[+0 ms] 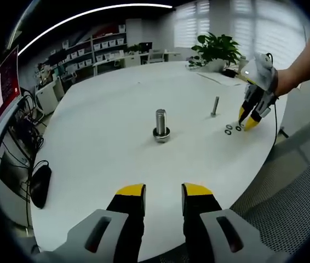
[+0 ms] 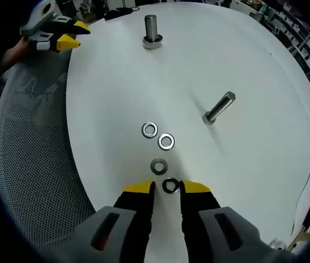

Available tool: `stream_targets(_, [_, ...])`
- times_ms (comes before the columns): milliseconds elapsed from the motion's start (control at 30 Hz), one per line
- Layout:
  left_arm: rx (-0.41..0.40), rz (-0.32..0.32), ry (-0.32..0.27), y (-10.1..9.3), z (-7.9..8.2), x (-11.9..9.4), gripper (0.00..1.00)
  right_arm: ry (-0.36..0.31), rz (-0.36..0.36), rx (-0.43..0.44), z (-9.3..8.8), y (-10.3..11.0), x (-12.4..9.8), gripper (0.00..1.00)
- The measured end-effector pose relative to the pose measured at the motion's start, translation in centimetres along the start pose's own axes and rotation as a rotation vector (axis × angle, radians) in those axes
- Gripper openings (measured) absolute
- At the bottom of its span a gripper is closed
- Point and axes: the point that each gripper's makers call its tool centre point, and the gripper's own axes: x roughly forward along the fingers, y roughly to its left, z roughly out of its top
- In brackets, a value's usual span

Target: Place the washer onto the threaded stud by aligning its center hole with the stud, sliding it down to the base, and recovering from edge contact or off-axis alignment until the washer reaches the visible bottom stop.

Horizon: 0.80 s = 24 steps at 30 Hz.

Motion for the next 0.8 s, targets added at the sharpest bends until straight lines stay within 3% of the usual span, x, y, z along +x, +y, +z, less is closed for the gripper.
stream_targets(467, [0.001,0.003,0.011,0.18,-0.17,0.10,0.24,-0.077,0.039,-0.108,-0.22,0.17,-0.08,0.22])
stream_targets(800, [0.001,0.005,0.025,0.29,-0.44,0.25,0.24,-0.094,0.047,-0.097,-0.04,-0.29,-0.03,0.17])
